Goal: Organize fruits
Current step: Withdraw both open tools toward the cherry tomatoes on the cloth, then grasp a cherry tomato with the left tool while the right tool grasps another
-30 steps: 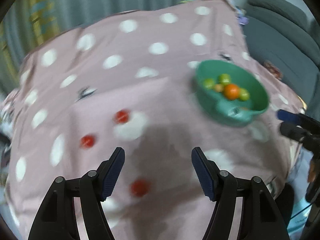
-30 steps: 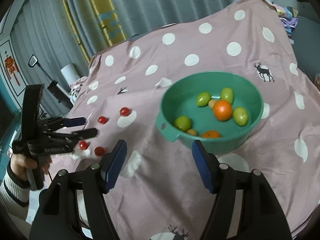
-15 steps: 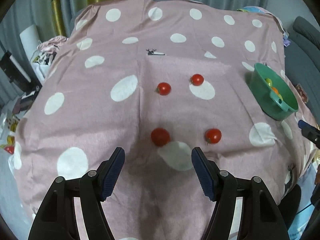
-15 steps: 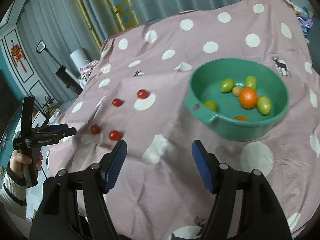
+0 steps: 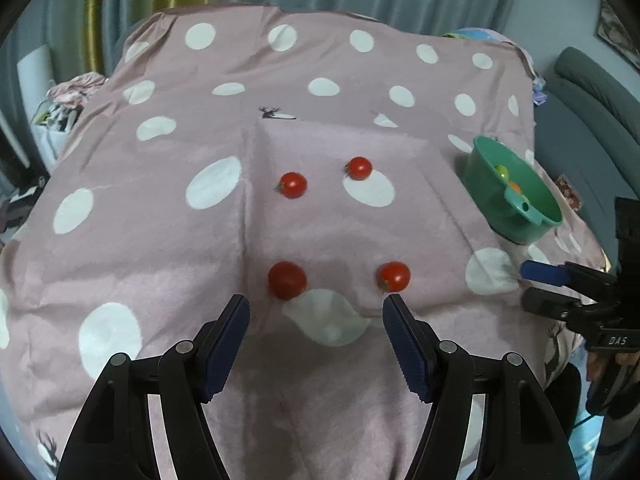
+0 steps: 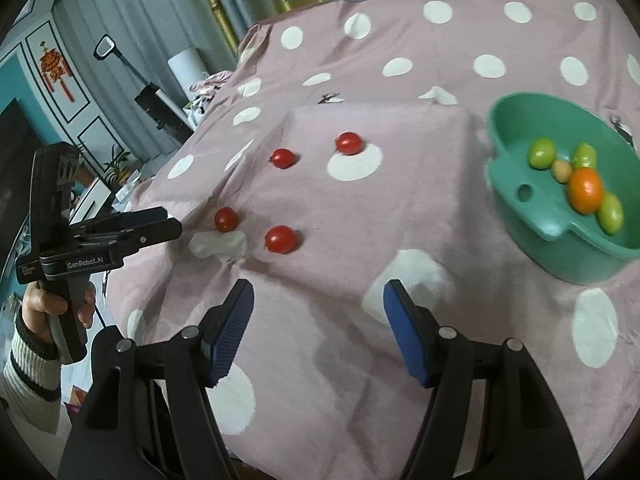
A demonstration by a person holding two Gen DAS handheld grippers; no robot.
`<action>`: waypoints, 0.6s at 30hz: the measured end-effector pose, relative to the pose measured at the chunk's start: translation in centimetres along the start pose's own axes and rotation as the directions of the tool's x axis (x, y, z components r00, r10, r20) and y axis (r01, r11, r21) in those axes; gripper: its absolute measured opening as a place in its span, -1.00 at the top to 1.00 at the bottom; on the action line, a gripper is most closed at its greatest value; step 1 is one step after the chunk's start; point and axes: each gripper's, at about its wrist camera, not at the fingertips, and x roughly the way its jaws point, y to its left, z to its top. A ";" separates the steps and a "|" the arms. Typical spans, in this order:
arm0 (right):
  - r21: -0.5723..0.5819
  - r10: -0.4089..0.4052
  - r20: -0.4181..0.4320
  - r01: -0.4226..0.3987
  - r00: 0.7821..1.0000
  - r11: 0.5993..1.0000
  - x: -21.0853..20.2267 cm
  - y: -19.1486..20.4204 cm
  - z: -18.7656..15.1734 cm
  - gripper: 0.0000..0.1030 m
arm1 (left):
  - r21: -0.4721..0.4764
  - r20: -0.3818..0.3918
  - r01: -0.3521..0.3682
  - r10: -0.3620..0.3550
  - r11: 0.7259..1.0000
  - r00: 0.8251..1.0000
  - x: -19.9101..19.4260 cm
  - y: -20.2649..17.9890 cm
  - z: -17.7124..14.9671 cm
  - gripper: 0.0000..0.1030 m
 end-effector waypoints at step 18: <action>-0.078 0.060 -0.088 -0.067 0.994 0.995 6.6 2.9 2.5 -0.14 | 0.042 -0.120 -0.007 0.012 0.999 0.993 6.1 0.3 1.9 -0.23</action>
